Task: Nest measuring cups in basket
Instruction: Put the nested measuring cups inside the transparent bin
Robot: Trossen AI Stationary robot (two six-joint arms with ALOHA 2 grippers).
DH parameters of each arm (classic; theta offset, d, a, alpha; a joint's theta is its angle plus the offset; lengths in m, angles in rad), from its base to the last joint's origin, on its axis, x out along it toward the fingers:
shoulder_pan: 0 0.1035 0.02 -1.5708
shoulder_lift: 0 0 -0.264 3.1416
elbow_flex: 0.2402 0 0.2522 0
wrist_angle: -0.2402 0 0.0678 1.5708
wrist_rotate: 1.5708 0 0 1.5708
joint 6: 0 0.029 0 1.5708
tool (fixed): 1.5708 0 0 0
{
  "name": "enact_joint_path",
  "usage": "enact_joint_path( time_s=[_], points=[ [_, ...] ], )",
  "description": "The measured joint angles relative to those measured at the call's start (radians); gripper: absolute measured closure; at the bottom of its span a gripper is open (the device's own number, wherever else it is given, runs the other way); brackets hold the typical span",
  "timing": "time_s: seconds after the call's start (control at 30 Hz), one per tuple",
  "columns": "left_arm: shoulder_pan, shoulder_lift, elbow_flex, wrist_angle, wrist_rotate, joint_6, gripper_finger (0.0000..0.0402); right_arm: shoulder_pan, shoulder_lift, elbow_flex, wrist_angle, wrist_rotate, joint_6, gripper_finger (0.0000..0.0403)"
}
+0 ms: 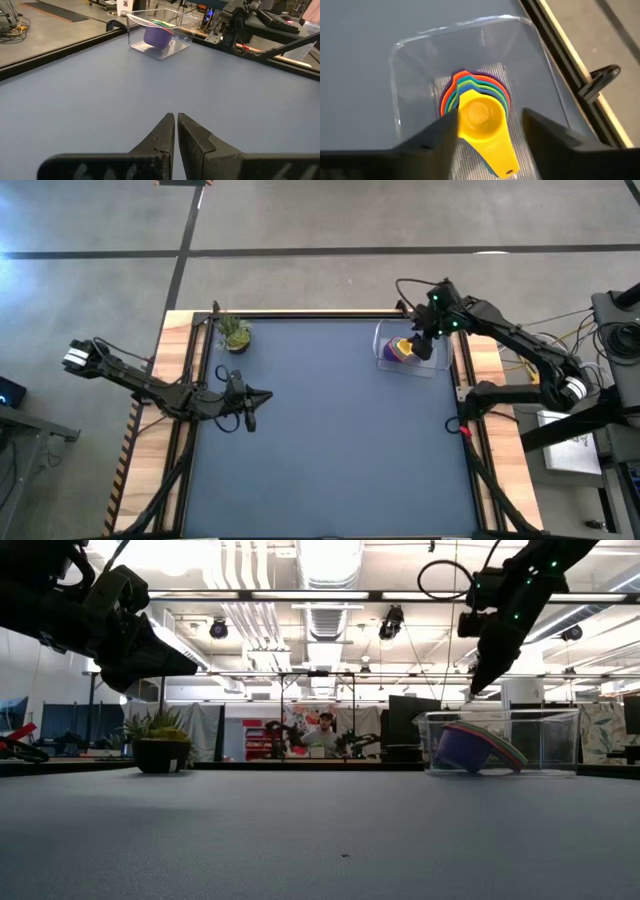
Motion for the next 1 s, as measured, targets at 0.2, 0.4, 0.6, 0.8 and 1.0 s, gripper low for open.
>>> enact_joint_path(
  time_s=[0.2,0.4,0.6,0.8,1.0],
  points=[
    [0.000,0.000,0.000,0.000,0.000,0.000,0.0397,0.000,0.080,0.000,0.003,0.004,-0.005,0.0372],
    [0.000,0.000,0.000,0.000,0.000,0.000,0.0397,0.000,0.205,0.009,0.020,0.055,-0.004,0.0394],
    [0.000,0.000,0.000,-0.005,0.000,0.000,0.0397,0.000,0.288,0.039,0.021,0.057,0.005,0.0394],
    [0.002,0.000,0.000,-0.011,0.000,0.002,0.0397,0.030,0.334,0.053,0.023,0.048,0.040,0.0394],
    [0.003,0.000,0.000,-0.014,0.000,0.003,0.0397,0.092,0.350,0.067,0.026,0.057,0.087,0.0394]
  ],
)
